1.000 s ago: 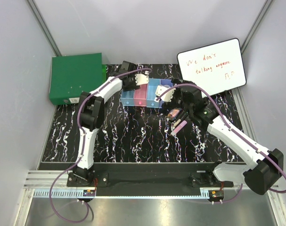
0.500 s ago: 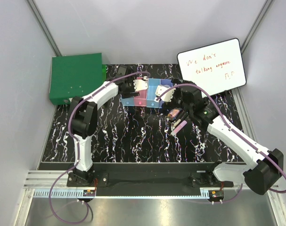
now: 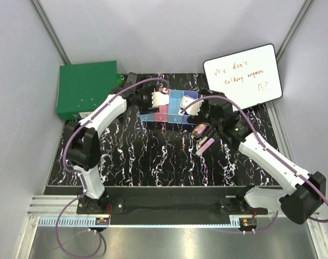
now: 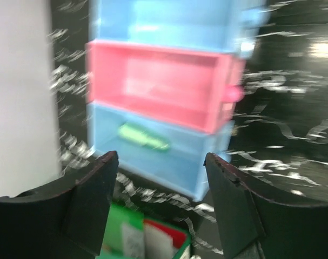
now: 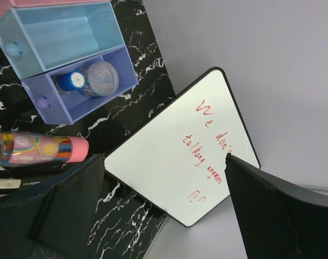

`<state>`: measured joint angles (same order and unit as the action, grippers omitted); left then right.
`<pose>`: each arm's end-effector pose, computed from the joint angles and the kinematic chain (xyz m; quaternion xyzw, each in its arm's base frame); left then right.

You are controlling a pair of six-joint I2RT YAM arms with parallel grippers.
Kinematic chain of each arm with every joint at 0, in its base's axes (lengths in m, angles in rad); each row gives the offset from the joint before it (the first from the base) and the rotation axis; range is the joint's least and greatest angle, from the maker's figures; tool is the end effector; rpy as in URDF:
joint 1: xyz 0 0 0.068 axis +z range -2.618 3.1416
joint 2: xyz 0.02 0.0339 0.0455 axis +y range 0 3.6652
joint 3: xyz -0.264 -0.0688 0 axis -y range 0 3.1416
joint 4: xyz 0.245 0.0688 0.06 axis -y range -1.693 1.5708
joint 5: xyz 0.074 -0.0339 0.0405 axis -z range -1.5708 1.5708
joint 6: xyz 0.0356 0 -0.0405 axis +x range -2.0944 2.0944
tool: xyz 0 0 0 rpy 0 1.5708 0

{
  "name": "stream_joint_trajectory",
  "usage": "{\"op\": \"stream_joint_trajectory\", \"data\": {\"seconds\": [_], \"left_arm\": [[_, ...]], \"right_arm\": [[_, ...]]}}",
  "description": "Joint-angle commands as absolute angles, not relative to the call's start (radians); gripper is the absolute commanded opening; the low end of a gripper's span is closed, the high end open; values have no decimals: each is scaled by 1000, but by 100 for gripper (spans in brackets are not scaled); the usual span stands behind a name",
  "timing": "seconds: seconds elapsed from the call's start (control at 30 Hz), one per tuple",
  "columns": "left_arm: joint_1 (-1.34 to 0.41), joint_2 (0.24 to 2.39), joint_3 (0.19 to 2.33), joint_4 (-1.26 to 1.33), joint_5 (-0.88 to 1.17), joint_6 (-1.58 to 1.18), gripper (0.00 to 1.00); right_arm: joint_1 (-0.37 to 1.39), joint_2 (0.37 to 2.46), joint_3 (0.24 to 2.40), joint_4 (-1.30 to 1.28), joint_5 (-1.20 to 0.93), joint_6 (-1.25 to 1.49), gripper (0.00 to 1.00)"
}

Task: Sort the stationery into containers
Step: Place the pen in the storage box, then move the storage box to the center of the board.

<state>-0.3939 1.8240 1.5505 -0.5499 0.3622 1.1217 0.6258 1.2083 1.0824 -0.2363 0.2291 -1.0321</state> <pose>0.3748 -0.1694 0.2820 0.6772 0.6200 -0.0289 0.3953 0.2305 0.1566 0.3506 -0.5588 0.6002 -0.2060 0.5339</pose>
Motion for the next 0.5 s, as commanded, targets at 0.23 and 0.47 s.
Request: {"op": "stream_joint_trajectory", "data": {"seconds": [0.23,0.47], "left_arm": [[-396,1989,1716,-827,555,1321,67],[-397,2066,1781,-834,560,1336,66]], "right_arm": [[574,1170,1071,-199,314,-988,99],[561,1181,1086,-199,293,-994,99]]}}
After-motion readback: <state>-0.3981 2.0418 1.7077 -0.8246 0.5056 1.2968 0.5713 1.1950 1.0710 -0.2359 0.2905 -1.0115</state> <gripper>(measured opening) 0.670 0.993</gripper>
